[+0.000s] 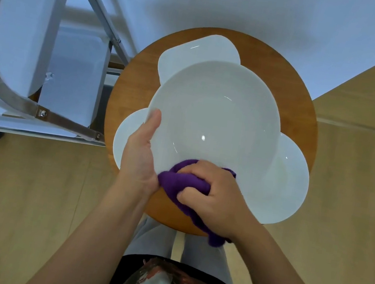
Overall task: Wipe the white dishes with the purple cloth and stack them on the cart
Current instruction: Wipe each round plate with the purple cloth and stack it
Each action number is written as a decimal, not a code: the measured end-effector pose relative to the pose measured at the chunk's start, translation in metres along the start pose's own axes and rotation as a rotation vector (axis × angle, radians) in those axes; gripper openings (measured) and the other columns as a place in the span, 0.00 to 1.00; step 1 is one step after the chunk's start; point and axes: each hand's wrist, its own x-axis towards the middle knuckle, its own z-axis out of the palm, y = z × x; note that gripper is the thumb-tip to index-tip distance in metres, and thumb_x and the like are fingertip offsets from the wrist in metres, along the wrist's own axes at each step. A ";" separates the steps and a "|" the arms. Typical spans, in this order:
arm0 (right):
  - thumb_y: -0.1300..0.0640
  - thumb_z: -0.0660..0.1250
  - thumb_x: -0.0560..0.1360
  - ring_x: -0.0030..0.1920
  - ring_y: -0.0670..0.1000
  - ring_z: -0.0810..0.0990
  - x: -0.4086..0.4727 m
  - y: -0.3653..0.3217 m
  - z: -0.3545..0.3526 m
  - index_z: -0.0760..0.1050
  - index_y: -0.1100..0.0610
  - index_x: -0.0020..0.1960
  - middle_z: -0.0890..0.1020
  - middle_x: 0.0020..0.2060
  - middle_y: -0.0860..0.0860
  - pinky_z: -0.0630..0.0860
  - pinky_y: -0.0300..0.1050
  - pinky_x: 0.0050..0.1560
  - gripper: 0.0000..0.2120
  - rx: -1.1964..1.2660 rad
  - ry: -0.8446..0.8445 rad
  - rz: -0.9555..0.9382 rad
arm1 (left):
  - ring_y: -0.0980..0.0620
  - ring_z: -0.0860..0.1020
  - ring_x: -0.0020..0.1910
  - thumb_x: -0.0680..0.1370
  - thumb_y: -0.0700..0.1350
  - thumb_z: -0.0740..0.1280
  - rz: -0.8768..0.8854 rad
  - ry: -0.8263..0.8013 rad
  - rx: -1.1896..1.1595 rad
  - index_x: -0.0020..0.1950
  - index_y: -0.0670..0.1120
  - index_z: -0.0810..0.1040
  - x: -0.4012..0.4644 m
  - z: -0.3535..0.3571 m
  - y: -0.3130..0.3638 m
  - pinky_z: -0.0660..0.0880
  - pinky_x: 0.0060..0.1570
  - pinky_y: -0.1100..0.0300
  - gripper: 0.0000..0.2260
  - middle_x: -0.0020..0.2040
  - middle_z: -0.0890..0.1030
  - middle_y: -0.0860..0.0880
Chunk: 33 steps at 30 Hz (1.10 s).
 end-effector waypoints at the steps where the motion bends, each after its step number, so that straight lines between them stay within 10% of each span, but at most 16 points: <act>1: 0.49 0.63 0.64 0.40 0.44 0.76 -0.001 -0.001 -0.005 0.79 0.52 0.41 0.79 0.36 0.45 0.74 0.42 0.41 0.11 0.012 -0.036 0.029 | 0.46 0.84 0.45 0.72 0.55 0.66 -0.009 -0.018 -0.013 0.46 0.52 0.85 -0.001 -0.002 0.000 0.81 0.39 0.51 0.12 0.48 0.85 0.47; 8: 0.48 0.65 0.66 0.30 0.48 0.74 -0.020 0.008 -0.053 0.71 0.54 0.32 0.76 0.28 0.49 0.72 0.45 0.34 0.11 -0.299 -0.265 0.432 | 0.46 0.83 0.51 0.76 0.54 0.63 0.031 0.104 0.021 0.62 0.53 0.76 -0.003 -0.015 0.001 0.81 0.41 0.50 0.15 0.52 0.84 0.50; 13: 0.49 0.63 0.65 0.37 0.47 0.78 -0.043 0.008 -0.041 0.77 0.41 0.42 0.80 0.36 0.45 0.75 0.38 0.31 0.07 0.153 0.514 0.120 | 0.44 0.81 0.56 0.73 0.55 0.64 0.073 0.099 -0.018 0.68 0.50 0.72 -0.005 -0.018 0.007 0.80 0.46 0.47 0.24 0.58 0.82 0.48; 17: 0.45 0.66 0.67 0.60 0.36 0.70 -0.032 0.004 -0.005 0.61 0.34 0.66 0.66 0.60 0.29 0.72 0.31 0.55 0.29 0.039 0.294 -0.104 | 0.44 0.82 0.52 0.71 0.55 0.64 -0.016 0.024 -0.022 0.63 0.50 0.74 -0.012 -0.005 0.000 0.80 0.42 0.49 0.22 0.54 0.84 0.46; 20: 0.47 0.69 0.67 0.75 0.41 0.42 -0.020 0.018 0.018 0.36 0.33 0.71 0.44 0.72 0.31 0.50 0.52 0.74 0.48 -0.375 0.076 -0.155 | 0.43 0.82 0.52 0.68 0.55 0.65 -0.085 0.015 -0.031 0.63 0.49 0.75 -0.016 0.006 -0.004 0.81 0.42 0.49 0.25 0.55 0.83 0.43; 23: 0.52 0.76 0.63 0.73 0.57 0.60 -0.009 0.023 0.022 0.50 0.45 0.73 0.64 0.73 0.52 0.65 0.69 0.64 0.48 -0.686 0.247 -0.138 | 0.42 0.82 0.52 0.66 0.55 0.66 -0.079 0.038 -0.017 0.63 0.51 0.75 -0.020 0.015 -0.004 0.81 0.42 0.49 0.26 0.54 0.83 0.44; 29: 0.58 0.74 0.67 0.45 0.56 0.84 -0.006 0.026 0.020 0.68 0.57 0.63 0.84 0.47 0.57 0.78 0.43 0.43 0.26 -0.527 0.666 -0.397 | 0.45 0.80 0.54 0.62 0.61 0.67 0.061 0.006 0.284 0.63 0.57 0.73 -0.019 0.034 0.002 0.81 0.48 0.48 0.30 0.56 0.81 0.49; 33: 0.53 0.74 0.63 0.53 0.30 0.74 -0.010 0.000 0.007 0.70 0.37 0.59 0.77 0.50 0.29 0.67 0.17 0.41 0.28 0.010 0.697 -0.169 | 0.53 0.80 0.57 0.57 0.72 0.65 0.152 -0.079 0.541 0.58 0.63 0.74 -0.015 0.031 0.013 0.79 0.53 0.54 0.31 0.56 0.81 0.59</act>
